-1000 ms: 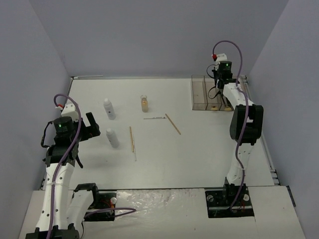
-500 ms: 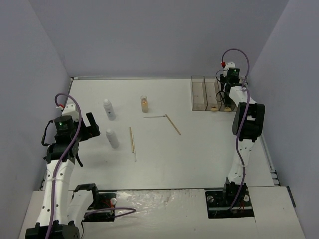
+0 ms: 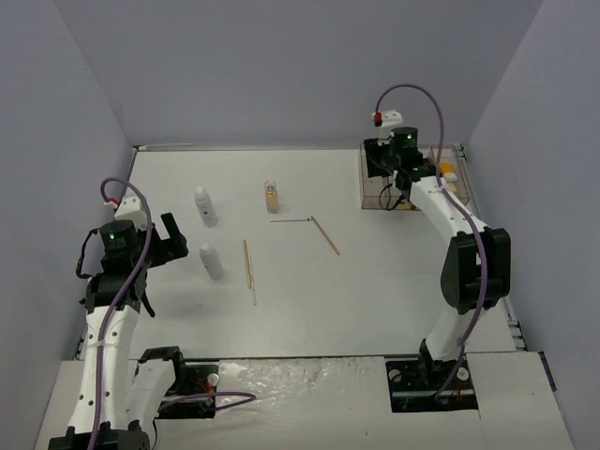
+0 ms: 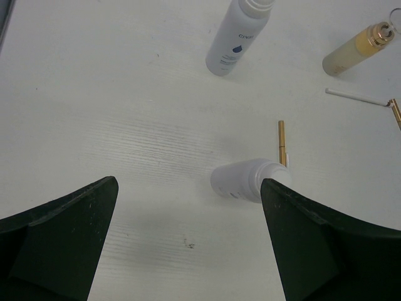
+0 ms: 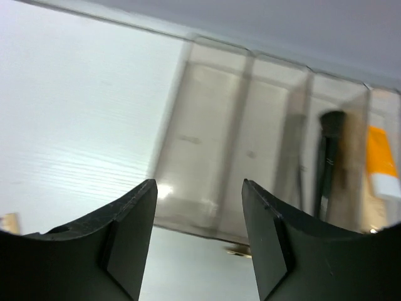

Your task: Organize the makeup

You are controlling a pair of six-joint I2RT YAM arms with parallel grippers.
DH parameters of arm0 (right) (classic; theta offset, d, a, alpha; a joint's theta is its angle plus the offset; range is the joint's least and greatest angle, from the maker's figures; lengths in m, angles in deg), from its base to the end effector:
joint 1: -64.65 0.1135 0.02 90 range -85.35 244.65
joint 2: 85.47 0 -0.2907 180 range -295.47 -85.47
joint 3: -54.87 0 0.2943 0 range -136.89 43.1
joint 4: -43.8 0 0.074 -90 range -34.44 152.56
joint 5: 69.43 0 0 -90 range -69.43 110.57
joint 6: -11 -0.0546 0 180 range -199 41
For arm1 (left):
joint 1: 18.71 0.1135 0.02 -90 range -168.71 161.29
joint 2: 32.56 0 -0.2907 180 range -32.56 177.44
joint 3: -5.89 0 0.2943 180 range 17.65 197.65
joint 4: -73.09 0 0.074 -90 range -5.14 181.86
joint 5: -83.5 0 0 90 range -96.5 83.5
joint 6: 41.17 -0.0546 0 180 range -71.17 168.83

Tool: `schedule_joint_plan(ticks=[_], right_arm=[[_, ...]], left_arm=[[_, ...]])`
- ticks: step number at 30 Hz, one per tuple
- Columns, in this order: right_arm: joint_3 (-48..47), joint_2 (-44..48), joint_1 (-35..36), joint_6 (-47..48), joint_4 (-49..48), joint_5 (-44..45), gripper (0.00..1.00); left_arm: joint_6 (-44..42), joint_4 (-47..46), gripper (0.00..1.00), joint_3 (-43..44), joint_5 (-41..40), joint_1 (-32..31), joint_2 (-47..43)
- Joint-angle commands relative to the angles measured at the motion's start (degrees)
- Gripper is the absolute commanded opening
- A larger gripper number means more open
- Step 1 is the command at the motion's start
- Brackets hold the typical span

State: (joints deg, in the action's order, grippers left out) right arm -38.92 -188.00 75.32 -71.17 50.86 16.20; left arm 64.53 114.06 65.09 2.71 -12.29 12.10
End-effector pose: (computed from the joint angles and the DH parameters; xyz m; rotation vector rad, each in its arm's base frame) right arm 0.4882 0.0962 0.3176 -0.3494 1.8137 0.1050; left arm 0.2123 0.0151 0.3348 -0.2905 2.0150 -0.2652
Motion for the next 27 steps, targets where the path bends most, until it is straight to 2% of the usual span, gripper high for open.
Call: schedule_joint_plan(ticks=[1,10,19,23,27], right_arm=[[9.9,4.3,10.9,-4.7,-0.5,-1.9,0.55],[17.5,-0.7,21.5,-9.5,-1.7,0.3,0.52],[16.8,-7.5,22.5,-9.9,-2.3,2.8,0.46],[17.4,-8.5,22.5,-10.6,-2.3,4.2,0.38],[18.7,-8.0,22.1,-11.4,-1.5,8.8,0.17]], left_arm=[[0.7,-4.4,0.97,2.7,0.7,0.4,-1.8],[0.6,-4.3,0.97,2.7,0.1,0.4,-1.9],[0.6,-4.3,0.97,2.5,-0.1,0.4,-1.9],[0.6,-4.2,0.97,2.6,-0.1,0.4,-2.0],[0.6,-4.2,0.97,2.5,-0.2,0.4,-2.1]])
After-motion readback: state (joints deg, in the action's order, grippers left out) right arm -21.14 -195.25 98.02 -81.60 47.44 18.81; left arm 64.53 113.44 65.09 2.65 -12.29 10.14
